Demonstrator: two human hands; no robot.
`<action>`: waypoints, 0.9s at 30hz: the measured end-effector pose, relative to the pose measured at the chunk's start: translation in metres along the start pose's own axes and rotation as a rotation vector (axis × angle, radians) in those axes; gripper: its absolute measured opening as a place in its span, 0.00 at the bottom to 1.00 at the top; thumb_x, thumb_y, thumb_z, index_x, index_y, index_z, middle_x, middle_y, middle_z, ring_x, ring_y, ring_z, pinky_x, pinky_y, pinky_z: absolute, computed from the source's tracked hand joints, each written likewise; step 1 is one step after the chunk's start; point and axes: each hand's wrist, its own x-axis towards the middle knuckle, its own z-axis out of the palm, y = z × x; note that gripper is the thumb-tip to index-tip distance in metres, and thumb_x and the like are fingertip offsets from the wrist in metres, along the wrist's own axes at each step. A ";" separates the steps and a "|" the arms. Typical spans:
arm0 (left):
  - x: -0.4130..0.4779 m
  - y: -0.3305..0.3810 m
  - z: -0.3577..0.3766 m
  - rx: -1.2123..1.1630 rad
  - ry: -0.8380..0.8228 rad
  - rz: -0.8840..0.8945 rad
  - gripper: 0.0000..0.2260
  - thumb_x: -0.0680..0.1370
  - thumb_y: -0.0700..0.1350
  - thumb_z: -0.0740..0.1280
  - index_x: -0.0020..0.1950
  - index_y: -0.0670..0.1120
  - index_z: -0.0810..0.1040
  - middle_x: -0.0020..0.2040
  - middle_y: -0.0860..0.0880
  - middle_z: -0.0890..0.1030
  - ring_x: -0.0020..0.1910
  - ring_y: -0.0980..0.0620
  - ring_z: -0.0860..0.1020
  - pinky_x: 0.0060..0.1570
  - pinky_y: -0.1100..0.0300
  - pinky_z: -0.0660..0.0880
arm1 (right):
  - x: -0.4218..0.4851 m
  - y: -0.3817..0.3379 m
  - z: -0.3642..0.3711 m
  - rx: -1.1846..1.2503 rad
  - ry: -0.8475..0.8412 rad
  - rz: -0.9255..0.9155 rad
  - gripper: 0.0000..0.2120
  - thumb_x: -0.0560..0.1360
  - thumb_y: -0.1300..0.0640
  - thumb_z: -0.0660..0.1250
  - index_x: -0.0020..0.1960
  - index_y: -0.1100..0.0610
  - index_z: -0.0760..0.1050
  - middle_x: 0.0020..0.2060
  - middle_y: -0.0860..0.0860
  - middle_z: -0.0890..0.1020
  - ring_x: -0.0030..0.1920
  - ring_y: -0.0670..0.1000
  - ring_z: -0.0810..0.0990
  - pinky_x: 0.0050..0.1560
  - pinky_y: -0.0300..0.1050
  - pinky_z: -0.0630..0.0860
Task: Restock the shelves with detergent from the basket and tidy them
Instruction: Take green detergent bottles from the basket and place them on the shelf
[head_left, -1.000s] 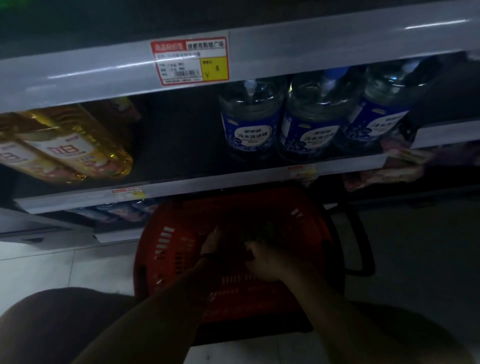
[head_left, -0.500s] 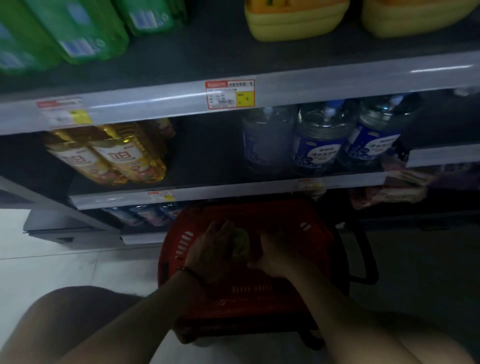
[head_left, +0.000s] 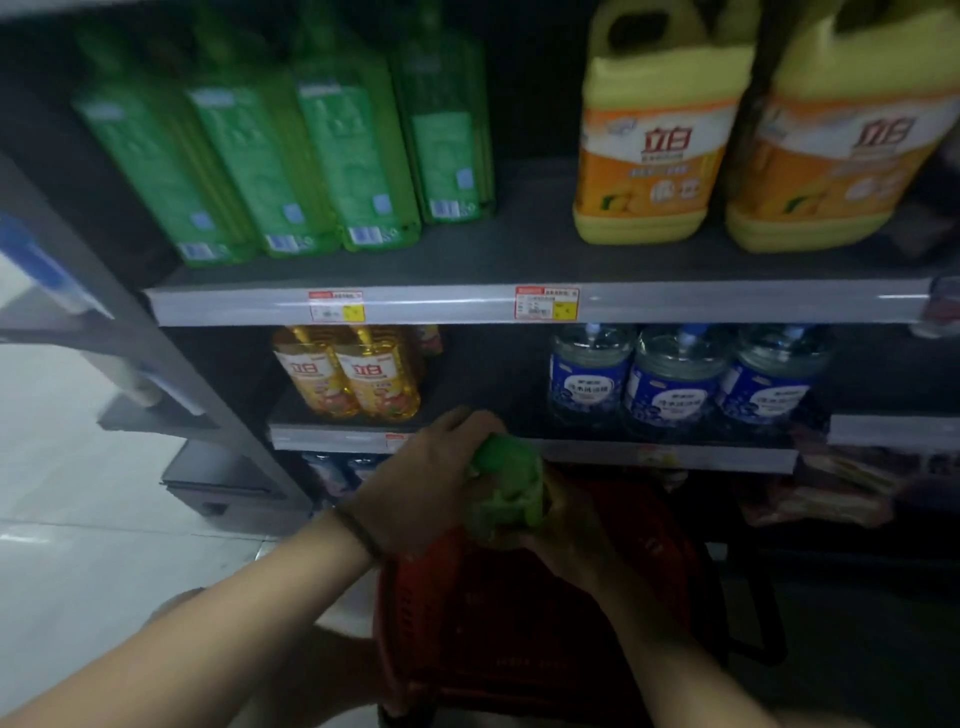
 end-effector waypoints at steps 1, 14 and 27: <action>-0.001 -0.002 -0.006 -0.028 0.066 -0.015 0.19 0.77 0.52 0.76 0.64 0.51 0.74 0.57 0.54 0.76 0.51 0.58 0.77 0.50 0.61 0.76 | -0.002 -0.004 -0.002 0.037 0.017 -0.018 0.36 0.59 0.45 0.87 0.65 0.39 0.78 0.56 0.39 0.86 0.55 0.41 0.84 0.59 0.50 0.83; -0.004 0.001 -0.007 -0.867 0.237 -0.435 0.34 0.68 0.44 0.83 0.71 0.44 0.75 0.64 0.46 0.86 0.64 0.43 0.84 0.59 0.49 0.83 | -0.004 -0.095 -0.041 0.248 0.170 -0.313 0.25 0.76 0.58 0.79 0.70 0.45 0.78 0.58 0.44 0.88 0.58 0.47 0.87 0.59 0.59 0.84; 0.086 0.009 -0.136 -0.974 0.460 -0.344 0.24 0.72 0.39 0.78 0.68 0.42 0.78 0.61 0.42 0.86 0.60 0.39 0.86 0.55 0.38 0.83 | 0.063 -0.188 -0.074 -0.021 0.285 -0.618 0.41 0.75 0.41 0.75 0.78 0.24 0.54 0.71 0.39 0.73 0.67 0.41 0.77 0.64 0.52 0.80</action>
